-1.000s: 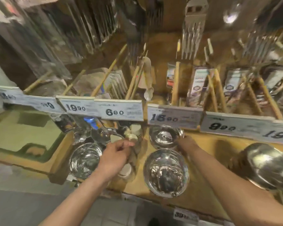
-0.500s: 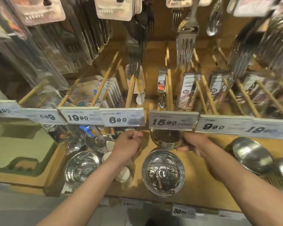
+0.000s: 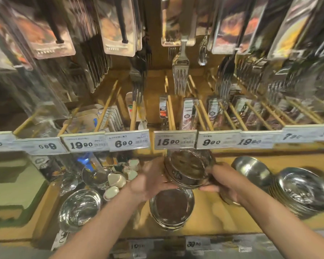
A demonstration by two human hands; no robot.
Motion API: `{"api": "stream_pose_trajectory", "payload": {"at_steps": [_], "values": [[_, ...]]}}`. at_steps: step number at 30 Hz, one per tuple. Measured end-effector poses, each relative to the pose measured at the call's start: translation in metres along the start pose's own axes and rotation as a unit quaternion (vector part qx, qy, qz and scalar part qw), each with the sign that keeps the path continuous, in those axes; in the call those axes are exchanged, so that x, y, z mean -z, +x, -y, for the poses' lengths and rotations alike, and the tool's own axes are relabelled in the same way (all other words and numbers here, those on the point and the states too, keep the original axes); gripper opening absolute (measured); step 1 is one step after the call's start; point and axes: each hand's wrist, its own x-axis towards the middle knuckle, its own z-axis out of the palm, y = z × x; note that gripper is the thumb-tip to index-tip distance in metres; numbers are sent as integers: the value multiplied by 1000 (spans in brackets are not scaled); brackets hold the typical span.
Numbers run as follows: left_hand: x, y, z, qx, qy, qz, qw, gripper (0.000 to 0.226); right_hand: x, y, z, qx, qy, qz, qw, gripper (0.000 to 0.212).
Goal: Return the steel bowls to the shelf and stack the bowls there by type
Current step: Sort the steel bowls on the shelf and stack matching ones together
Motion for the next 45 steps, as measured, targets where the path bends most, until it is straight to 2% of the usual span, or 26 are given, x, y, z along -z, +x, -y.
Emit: {"api": "stream_pose_trajectory", "payload": {"at_steps": [1,3,4,7,11,15,18,24,27,30,32,35,39,43,45], "values": [[-5,2,1,-15,7,9,1000,129,4,-5,-2,0,5,-3,1000,23],[-16,9,4,-24,21,-40,999,61,12,-14,-4,3,25,-3,1000,21],[-20,14,6,-19,26,-71,997,47,16,-18,-4,9,31,0,999,20],[-34,23,16,-19,30,-100,994,44,28,-31,-5,36,49,0,998,23],[-47,27,23,-35,66,-89,993,61,48,-51,-7,63,52,-3,997,28],[-58,34,24,-4,114,-49,992,42,69,-65,-13,67,64,-33,995,27],[-72,44,31,17,144,-57,988,28,84,-76,-19,60,83,-46,994,27],[-96,57,40,53,157,-79,983,28,121,-100,-31,36,115,-89,989,25],[-100,56,39,57,161,-64,983,29,144,-115,-38,33,132,-123,983,25],[-101,51,33,53,183,-46,981,44,167,-131,-47,46,148,-142,978,24],[-105,48,30,61,181,-62,980,50,182,-141,-54,58,156,-155,974,26],[-113,41,28,54,175,-100,978,40,203,-153,-60,66,167,-161,971,26],[-133,32,28,54,133,-132,981,25,233,-164,-63,60,163,-175,969,14],[-161,36,38,42,112,-162,980,27,269,-160,-61,63,179,-183,964,21],[-182,42,48,36,105,-181,977,25,288,-152,-60,65,177,-184,965,18]]}}
